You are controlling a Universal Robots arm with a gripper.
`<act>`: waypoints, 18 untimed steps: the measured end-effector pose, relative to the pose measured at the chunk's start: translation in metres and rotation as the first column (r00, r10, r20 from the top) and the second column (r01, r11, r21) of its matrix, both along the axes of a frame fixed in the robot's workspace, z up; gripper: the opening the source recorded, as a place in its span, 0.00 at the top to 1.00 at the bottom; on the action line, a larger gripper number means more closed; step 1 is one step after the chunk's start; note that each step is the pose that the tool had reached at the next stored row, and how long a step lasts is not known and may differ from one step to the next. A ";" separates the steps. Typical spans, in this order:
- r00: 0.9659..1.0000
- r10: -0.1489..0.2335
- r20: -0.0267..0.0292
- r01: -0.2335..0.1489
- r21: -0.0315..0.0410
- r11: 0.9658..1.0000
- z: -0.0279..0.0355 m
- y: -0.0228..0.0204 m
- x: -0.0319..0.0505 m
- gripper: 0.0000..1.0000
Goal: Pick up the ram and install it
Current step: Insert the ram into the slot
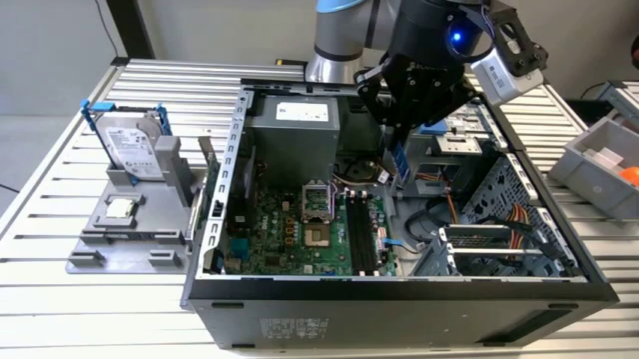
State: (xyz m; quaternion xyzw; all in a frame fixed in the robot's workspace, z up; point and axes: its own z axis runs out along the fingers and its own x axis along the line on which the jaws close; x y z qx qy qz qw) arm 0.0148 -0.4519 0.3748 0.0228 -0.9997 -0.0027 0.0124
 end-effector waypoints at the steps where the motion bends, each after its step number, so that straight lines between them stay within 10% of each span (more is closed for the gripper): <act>1: 1.000 -0.001 0.000 0.001 -0.001 1.000 -0.0002 0.0000 0.0000 1.00; 18: 1.000 -0.012 0.000 0.012 -0.009 1.000 -0.0052 0.0000 0.0000 1.00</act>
